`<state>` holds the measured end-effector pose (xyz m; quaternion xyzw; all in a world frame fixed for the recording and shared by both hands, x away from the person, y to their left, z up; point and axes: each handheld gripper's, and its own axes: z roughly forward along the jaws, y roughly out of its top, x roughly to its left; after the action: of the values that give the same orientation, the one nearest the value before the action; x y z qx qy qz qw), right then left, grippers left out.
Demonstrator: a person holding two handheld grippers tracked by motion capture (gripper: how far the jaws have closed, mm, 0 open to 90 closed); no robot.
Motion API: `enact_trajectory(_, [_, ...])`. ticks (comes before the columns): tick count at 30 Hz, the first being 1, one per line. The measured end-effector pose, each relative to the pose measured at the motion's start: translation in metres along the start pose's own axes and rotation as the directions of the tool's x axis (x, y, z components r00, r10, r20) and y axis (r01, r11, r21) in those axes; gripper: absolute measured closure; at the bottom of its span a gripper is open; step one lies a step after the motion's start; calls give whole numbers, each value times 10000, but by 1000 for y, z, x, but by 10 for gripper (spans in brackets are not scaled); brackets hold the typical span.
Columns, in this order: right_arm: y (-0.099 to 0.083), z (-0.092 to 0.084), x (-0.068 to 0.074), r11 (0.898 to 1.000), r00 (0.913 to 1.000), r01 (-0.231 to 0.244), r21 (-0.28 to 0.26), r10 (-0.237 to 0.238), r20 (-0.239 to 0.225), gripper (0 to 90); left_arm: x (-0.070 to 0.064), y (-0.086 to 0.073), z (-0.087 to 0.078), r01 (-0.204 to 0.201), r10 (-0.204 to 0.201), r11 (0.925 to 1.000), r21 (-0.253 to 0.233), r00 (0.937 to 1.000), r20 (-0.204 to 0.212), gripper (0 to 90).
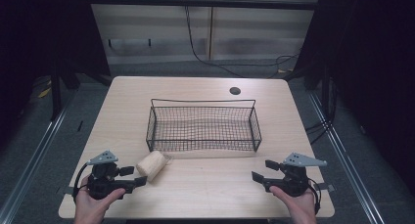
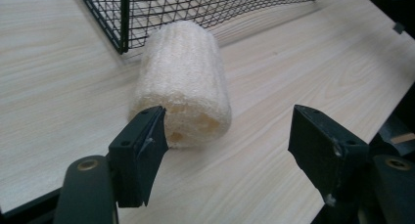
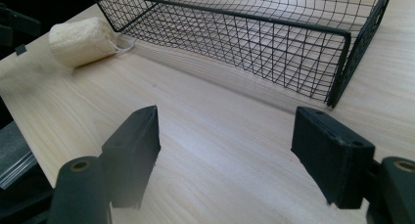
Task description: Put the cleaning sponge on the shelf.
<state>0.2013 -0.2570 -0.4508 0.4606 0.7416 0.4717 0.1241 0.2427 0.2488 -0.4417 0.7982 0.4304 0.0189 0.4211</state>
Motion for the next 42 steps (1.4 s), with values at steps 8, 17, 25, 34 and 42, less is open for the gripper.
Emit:
enact_trajectory(8, [0,0,0,9999,9999,-131,111,131,-38,251,-6,5,-2,-102,100,9999,43,9985,547,235])
enact_trajectory(17, [1,1,2,9994,9997,-131,324,137,-187,243,-14,15,-8,-777,730,9963,368,9904,1171,286])
enact_trajectory(25, [1,6,4,9983,9992,23,584,0,-394,212,-19,34,-9,-1003,898,9907,918,9896,1121,312])
enact_trajectory(34, [1,6,4,9981,9990,20,616,8,-450,202,-15,51,-6,-1124,995,9790,1700,9916,822,315])
enact_trajectory(42, [1,7,4,9977,9986,119,662,-84,-528,202,-12,64,-2,-1170,1026,9634,2411,9922,714,285])
